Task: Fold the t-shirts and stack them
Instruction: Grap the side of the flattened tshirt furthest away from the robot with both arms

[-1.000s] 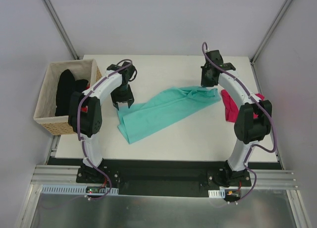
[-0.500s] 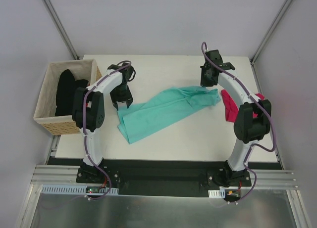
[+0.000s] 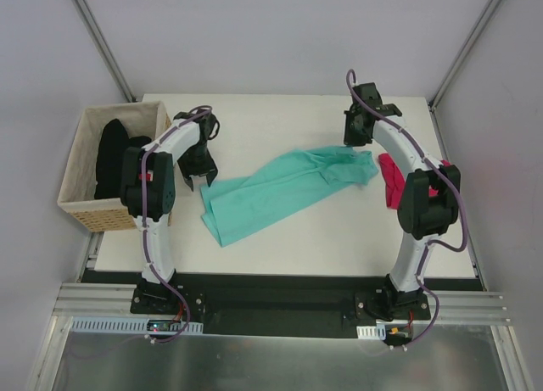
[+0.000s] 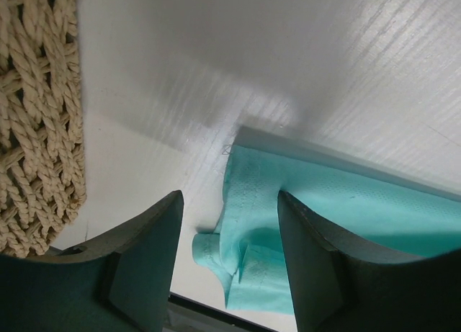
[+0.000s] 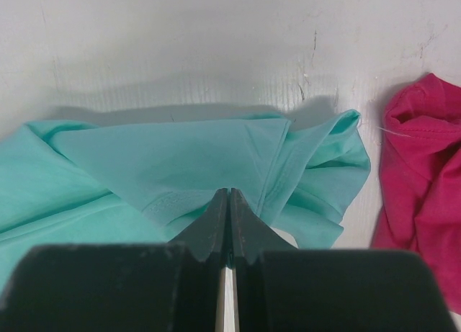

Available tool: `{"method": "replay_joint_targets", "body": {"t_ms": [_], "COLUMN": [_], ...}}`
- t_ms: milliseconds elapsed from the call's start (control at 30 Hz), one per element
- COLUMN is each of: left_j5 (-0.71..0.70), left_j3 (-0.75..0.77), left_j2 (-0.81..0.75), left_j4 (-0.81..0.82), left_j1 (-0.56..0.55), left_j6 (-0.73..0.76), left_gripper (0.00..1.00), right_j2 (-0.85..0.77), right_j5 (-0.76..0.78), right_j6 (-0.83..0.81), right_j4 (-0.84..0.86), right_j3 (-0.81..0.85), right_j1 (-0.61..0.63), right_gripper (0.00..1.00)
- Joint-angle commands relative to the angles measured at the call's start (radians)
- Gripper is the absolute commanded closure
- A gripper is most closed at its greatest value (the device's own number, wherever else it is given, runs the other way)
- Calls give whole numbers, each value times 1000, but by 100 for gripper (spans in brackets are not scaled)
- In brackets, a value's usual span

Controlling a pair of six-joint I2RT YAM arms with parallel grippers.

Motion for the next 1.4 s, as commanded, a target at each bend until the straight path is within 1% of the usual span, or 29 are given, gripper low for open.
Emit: {"method": "replay_joint_targets", "body": {"t_ms": [0, 200, 233, 267, 300, 333, 367, 533, 700, 933, 1033, 1200, 1367], "left_j5": [12, 27, 29, 30, 32, 47, 49, 56, 38, 21, 9, -19, -59], "left_j3": [13, 32, 30, 32, 32, 36, 38, 52, 81, 179, 197, 185, 128], "left_j2": [15, 44, 47, 50, 55, 67, 73, 63, -5, -83, -106, -143, -195], "left_j4": [-3, 3, 6, 6, 9, 15, 14, 27, 40, 32, 20, 1, -8], "left_j1": [-1, -1, -1, -1, -1, -1, -1, -1, -1, 7, 14, 22, 33], "left_j6": [7, 13, 15, 15, 15, 15, 13, 12, 9, 26, 33, 41, 30], "left_gripper": [45, 46, 46, 49, 54, 96, 100, 100, 100, 100, 100, 100, 100], "right_j2": [13, 24, 24, 24, 21, 20, 18, 18, 9, -8, -19, -45, -98], "right_j5": [-16, -23, -24, -24, -26, -27, -30, -27, -21, 11, 16, 22, 27], "right_j6": [11, 12, 14, 14, 15, 15, 14, 14, 14, -5, -6, -5, -2], "right_j4": [-15, -25, -27, -27, -29, -29, -29, -33, -33, -35, -33, -29, -16], "right_j3": [64, 87, 88, 88, 90, 93, 93, 91, 110, 149, 153, 117, 38], "right_j1": [-9, -17, -17, -20, -21, -23, -25, -26, -25, -26, -28, -29, -28], "right_gripper": [99, 99, 99, 99, 99, 99, 99, 99, 99, 99, 99, 99, 99]}}
